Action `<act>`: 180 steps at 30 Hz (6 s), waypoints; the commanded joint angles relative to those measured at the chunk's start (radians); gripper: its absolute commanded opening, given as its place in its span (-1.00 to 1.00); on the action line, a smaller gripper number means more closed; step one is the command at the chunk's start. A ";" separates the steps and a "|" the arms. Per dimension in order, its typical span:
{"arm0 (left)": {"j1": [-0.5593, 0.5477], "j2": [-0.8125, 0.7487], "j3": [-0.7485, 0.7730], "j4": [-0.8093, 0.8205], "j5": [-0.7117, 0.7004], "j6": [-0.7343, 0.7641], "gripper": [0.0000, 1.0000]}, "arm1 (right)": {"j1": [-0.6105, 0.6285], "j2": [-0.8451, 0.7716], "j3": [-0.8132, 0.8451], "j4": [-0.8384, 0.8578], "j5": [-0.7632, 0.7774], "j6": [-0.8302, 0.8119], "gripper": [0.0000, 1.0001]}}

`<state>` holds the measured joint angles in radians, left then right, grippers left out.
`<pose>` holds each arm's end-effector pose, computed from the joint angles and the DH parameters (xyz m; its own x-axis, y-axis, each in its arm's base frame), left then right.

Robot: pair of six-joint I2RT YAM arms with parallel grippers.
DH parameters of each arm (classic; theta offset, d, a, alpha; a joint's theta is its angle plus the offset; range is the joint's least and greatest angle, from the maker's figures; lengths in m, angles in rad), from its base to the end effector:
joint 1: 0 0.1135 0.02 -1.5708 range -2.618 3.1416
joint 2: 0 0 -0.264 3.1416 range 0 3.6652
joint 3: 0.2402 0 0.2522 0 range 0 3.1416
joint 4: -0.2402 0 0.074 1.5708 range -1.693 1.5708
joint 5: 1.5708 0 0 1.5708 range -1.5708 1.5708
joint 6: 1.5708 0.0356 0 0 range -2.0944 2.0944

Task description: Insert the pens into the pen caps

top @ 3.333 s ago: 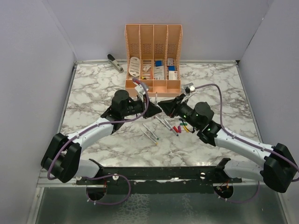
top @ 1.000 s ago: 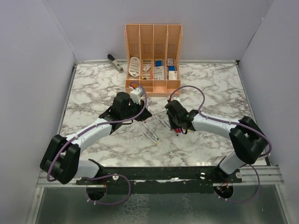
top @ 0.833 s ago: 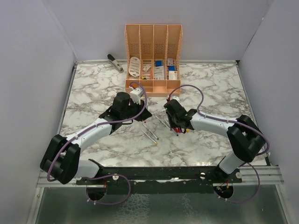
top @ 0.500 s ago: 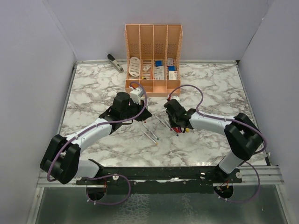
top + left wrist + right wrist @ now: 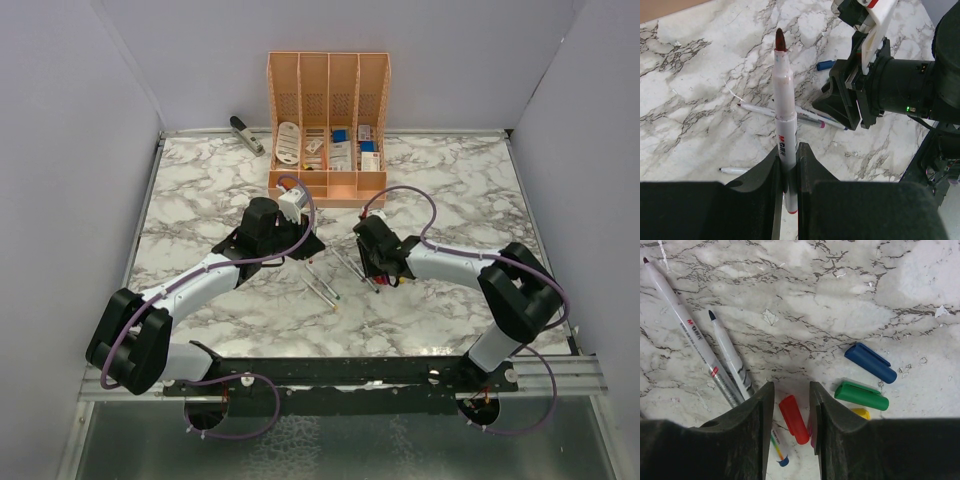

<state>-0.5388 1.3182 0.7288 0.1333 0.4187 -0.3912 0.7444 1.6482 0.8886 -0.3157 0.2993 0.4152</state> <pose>0.2386 -0.1595 0.2359 -0.6477 -0.0187 -0.7617 0.5789 0.6380 -0.5079 0.2356 0.2028 0.1565 -0.8116 -0.2236 -0.5397 -0.2370 0.9704 -0.0456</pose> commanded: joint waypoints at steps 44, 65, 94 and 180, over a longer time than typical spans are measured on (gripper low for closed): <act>-0.001 0.044 0.053 -0.004 0.010 0.044 -1.00 | 0.007 0.093 -0.043 -0.208 -0.086 0.127 -0.99; -0.002 -0.031 -0.017 0.132 0.135 0.022 -1.00 | -0.013 -0.067 0.334 0.083 0.114 -0.035 -0.99; -0.027 -0.051 0.037 0.302 0.392 -0.045 -1.00 | -0.086 -0.426 0.087 0.638 -0.478 0.082 -0.98; -0.027 -0.004 0.110 0.388 0.308 -0.088 -1.00 | -0.085 -0.430 -0.085 0.814 -0.580 0.122 -0.98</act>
<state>-0.5632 1.3186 0.8066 0.4461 0.7490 -0.4805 0.6590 1.2304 0.8131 0.5285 -0.2531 0.5457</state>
